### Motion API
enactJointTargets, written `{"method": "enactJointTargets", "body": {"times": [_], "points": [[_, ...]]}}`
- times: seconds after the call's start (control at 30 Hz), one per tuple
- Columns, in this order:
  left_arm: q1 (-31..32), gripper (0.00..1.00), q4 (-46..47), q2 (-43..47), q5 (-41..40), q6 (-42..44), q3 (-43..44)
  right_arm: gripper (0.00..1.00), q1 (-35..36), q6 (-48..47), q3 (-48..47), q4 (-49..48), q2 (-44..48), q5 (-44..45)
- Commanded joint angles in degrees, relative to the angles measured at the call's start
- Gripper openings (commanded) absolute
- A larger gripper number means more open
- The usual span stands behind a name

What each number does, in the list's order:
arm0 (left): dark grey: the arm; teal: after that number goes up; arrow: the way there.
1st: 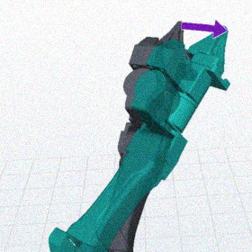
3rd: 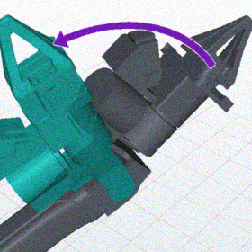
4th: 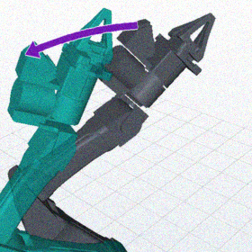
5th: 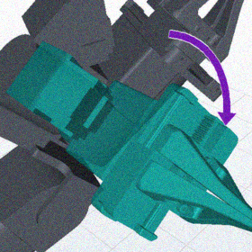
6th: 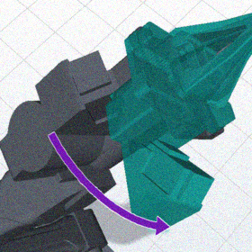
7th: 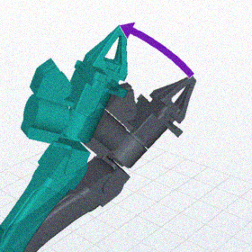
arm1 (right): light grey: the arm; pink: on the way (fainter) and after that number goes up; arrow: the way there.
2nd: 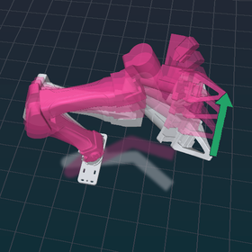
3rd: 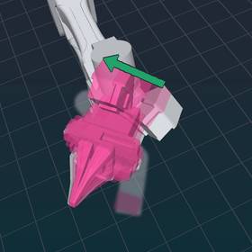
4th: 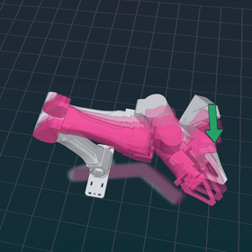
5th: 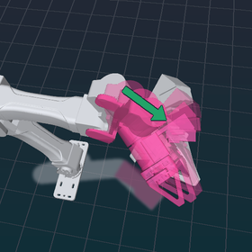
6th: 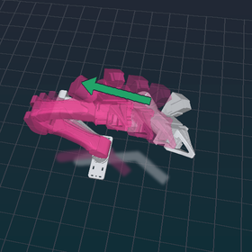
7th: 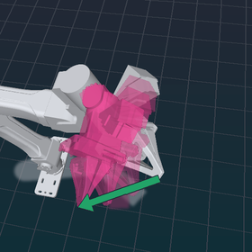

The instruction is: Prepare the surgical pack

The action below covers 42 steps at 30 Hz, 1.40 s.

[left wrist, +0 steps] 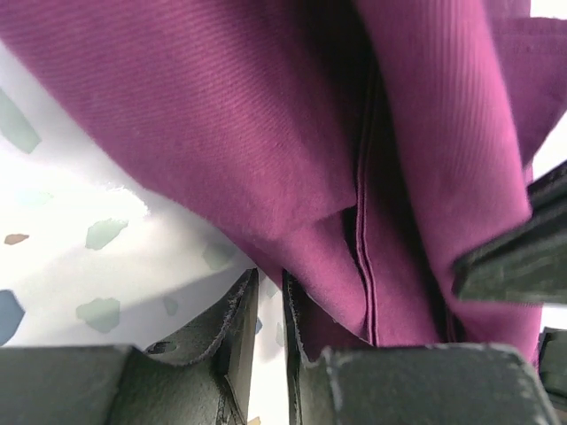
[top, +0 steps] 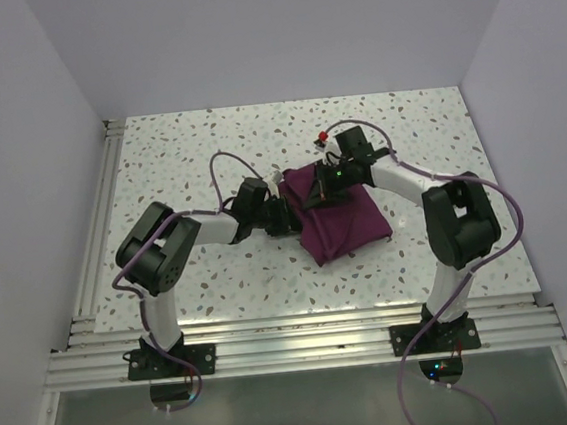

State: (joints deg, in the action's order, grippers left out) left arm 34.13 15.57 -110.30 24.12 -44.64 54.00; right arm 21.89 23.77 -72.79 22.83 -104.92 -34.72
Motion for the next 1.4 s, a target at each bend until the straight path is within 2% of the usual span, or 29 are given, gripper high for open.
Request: {"method": "enactJointTargets", "body": {"times": [0.0,0.13,0.5,0.6,0.87,1.2,1.3,1.37], "points": [[-0.03,0.21,4.46,-2.02,0.40,-1.15,0.32,0.00,0.00,4.87,1.95,-5.68,0.16,-10.96],[-0.03,0.20,4.99,-2.90,-0.91,-0.80,1.28,0.00,-0.36,8.83,5.11,-11.13,-1.42,-14.93],[0.06,0.19,5.52,-3.34,-4.87,-0.36,3.31,0.00,-0.53,19.82,10.65,-22.65,-3.18,-18.98],[-0.03,0.19,5.08,-3.52,-5.92,-0.01,4.97,0.00,-0.44,24.91,12.59,-28.97,-3.36,-19.69],[-0.11,0.20,1.75,-0.62,-5.93,0.79,3.75,0.00,-2.72,20.53,9.25,-21.70,-2.92,-15.73],[-1.43,0.20,3.93,7.90,-0.22,-3.69,-6.79,0.00,-6.24,17.10,6.53,-16.86,-3.00,-13.18],[-1.87,0.18,7.09,8.26,4.60,-6.85,-8.90,0.00,-6.33,16.14,5.47,-15.54,-3.09,-12.57],[-2.49,0.16,11.92,7.21,10.84,-10.54,-9.79,0.00,-6.33,15.87,5.03,-15.01,-3.27,-12.48]]}}
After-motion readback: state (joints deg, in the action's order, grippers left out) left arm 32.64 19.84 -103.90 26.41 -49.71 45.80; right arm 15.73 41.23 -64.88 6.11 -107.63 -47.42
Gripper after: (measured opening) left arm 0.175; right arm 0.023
